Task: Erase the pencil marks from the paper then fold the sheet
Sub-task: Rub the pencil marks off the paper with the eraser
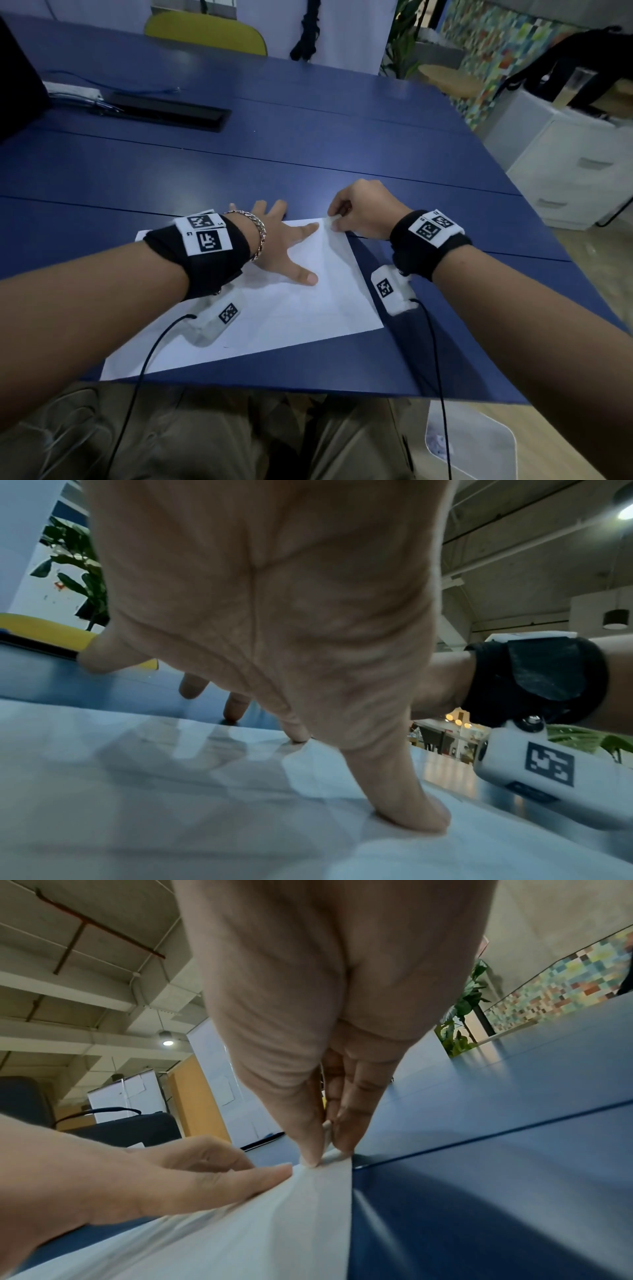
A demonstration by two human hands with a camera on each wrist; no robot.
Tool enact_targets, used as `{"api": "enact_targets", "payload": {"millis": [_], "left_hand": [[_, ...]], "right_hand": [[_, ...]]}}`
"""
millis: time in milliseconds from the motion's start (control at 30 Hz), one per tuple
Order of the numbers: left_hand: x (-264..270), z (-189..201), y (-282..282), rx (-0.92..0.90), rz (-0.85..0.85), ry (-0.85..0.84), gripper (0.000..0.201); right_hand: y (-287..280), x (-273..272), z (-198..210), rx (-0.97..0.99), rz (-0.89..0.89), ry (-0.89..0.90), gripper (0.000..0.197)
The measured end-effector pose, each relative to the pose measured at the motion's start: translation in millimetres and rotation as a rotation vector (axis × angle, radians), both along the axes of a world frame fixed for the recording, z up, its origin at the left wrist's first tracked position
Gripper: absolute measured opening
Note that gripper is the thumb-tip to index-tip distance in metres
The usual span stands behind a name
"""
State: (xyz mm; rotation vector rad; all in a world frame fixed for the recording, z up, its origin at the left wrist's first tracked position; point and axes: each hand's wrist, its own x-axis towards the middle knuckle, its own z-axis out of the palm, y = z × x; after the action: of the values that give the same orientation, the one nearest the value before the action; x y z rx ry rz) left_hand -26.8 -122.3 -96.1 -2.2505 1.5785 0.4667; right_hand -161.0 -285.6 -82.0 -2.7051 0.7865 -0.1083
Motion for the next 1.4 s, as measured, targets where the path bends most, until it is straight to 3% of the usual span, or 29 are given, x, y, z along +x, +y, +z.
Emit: {"api": "enact_targets", "payload": {"millis": [267,800,900,1000,1200,1300,1400], "left_hand": [[4,-1,-7,0.053,0.057,0.091,0.137],[6,-3,-10,0.077,0.051,0.074,0.134],[4,2,-11,0.090,0.044,0.066,0.133],[4,3,-12,0.109,0.022,0.044,0.133],[3,8,-13,-0.067,-0.191,-0.028,0.112],[2,4,-10,-0.154,-0.227,-0.005,0.104],[7,1,-6,-0.187,-0.253,-0.011,0.082]], "right_hand": [[-1,-1,5,0.037,0.051,0.063,0.016],[7,2,0,-0.039,0.038,0.012,0.012],[7,-6,14,0.003,0.091,0.116,0.012],[-12,-18,31,-0.047,-0.009,0.010,0.017],[14,-51,21,0.026,-0.037,-0.091,0.013],[54,-64,14,0.106,0.062,-0.017,0.011],[73,-71,4,0.083,0.131,0.072,0.011]]}}
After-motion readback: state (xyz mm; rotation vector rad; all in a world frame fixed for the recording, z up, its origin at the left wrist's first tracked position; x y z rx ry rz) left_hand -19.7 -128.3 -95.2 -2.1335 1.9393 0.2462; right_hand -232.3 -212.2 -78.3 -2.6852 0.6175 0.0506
